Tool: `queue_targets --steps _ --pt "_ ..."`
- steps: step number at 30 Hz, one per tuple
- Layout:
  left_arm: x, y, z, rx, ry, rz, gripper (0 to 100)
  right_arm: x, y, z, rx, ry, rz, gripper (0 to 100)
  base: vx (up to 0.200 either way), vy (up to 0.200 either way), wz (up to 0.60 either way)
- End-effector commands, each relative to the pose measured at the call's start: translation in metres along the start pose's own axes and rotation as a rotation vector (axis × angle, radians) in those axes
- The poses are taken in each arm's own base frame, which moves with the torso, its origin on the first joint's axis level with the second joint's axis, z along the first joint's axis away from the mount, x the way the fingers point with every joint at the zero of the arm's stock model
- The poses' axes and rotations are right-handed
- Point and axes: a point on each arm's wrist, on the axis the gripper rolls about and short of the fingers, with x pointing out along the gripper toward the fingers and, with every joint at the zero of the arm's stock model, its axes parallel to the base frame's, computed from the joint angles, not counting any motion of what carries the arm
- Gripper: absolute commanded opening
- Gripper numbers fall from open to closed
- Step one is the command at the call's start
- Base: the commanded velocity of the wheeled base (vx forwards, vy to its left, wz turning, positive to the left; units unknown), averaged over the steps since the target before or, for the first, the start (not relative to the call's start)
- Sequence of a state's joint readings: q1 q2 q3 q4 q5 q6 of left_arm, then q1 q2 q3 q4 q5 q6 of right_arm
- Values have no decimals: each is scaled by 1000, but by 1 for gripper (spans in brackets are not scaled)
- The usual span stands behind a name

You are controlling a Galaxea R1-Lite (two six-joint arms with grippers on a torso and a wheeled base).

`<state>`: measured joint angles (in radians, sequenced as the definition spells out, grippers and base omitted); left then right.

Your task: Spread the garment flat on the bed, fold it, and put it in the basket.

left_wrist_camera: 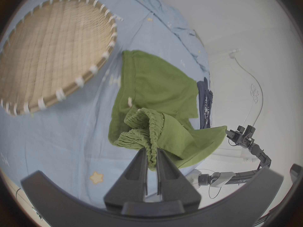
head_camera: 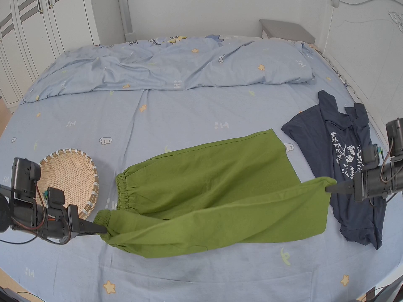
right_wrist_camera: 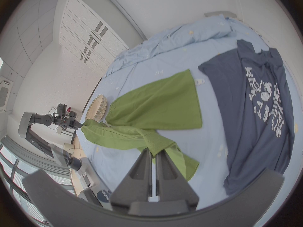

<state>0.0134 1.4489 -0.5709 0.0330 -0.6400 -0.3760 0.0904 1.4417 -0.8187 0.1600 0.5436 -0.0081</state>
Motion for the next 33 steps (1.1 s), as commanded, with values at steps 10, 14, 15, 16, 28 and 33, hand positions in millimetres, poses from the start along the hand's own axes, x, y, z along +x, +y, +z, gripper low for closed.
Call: queue_targets --steps 10,14,15,16,28,33 --pt "7 -15 89 -4 -69 1 0 44 -34 73 -13 -49 -10 0 0 0 0" --pt "16 -9 93 -16 -49 5 0 45 -34 93 -13 -87 -7 0 0 0 0" --pt "18 -8 93 -19 -44 5 0 46 -34 97 -15 -91 -7 0 0 0 0" --pt "20 -6 92 -25 -35 9 0 46 -34 102 -17 -95 -7 0 0 0 0" --pt "34 4 98 -14 -36 18 0 63 -47 125 -16 -88 -11 0 0 0 0" --pt "36 3 107 3 -58 10 0 70 -53 128 -13 -90 -14 0 0 0 0"
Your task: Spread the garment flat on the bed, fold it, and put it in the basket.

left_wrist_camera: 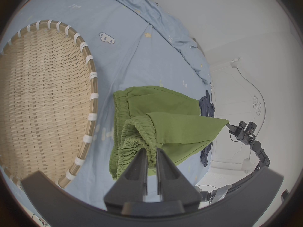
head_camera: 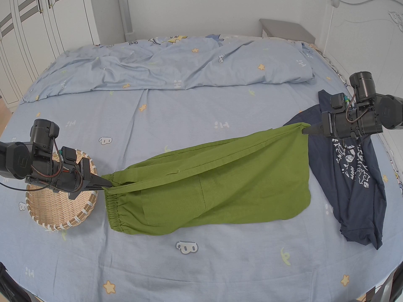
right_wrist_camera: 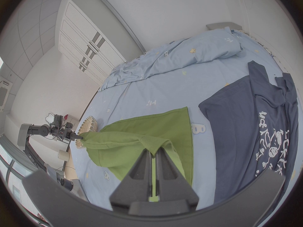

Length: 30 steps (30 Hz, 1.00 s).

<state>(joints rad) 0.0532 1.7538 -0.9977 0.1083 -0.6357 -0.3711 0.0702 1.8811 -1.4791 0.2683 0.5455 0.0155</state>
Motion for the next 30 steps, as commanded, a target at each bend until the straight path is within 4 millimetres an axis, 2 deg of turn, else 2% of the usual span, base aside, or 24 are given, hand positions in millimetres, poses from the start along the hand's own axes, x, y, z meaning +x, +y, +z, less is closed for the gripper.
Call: queue_targets --steps 1,11,30 --pt "7 4 6 -5 2 3 0 12 -9 3 8 5 -3 0 0 0 0" --pt "9 4 9 -2 1 3 0 13 -9 22 -20 -45 -5 0 0 0 0" --pt "13 10 11 -6 0 9 0 25 -17 27 -29 -65 -6 0 0 0 0"
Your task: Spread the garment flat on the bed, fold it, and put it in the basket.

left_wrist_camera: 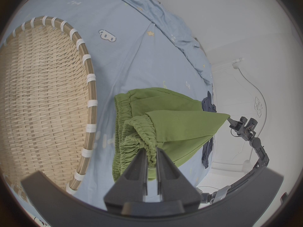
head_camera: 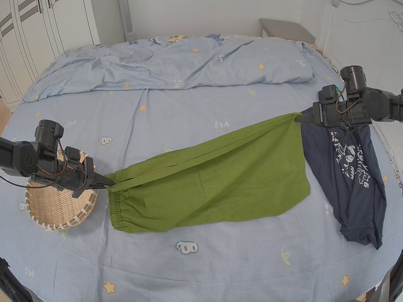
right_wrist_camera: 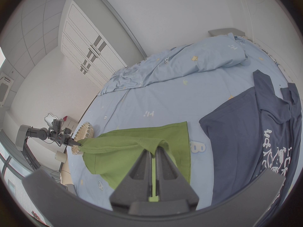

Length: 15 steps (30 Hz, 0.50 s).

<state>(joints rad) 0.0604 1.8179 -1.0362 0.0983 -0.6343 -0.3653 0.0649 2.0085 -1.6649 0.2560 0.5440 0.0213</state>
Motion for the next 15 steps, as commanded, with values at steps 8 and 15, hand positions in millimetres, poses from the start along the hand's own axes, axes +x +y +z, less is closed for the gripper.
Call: queue_targets --steps 8,15 --pt "1 1 1 6 -15 -3 0 2 0 3 -7 -10 -3 0 0 0 0" --pt "5 5 2 -2 -5 2 0 8 -2 3 -8 -8 1 0 0 0 0"
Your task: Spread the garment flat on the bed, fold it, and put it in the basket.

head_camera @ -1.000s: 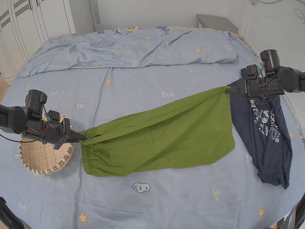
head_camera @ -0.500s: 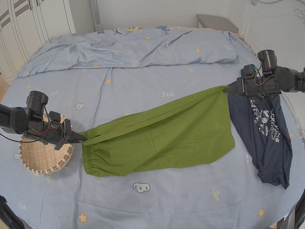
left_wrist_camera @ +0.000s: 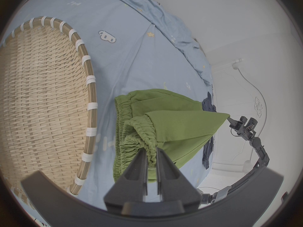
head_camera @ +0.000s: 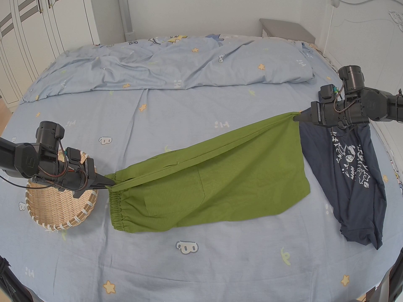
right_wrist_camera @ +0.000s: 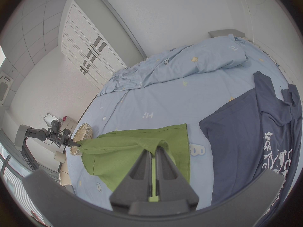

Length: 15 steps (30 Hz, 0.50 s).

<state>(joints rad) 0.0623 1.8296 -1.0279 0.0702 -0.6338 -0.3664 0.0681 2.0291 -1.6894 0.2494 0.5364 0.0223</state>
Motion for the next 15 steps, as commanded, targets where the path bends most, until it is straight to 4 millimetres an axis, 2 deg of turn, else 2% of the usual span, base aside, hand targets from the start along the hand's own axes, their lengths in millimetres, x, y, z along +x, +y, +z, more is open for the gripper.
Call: queue_targets --steps 1,15 --pt "2 2 1 -5 3 3 0 3 0 1 -2 0 5 0 0 0 0" --pt "4 3 7 9 -22 -3 0 20 -6 -7 3 27 8 0 0 0 0"
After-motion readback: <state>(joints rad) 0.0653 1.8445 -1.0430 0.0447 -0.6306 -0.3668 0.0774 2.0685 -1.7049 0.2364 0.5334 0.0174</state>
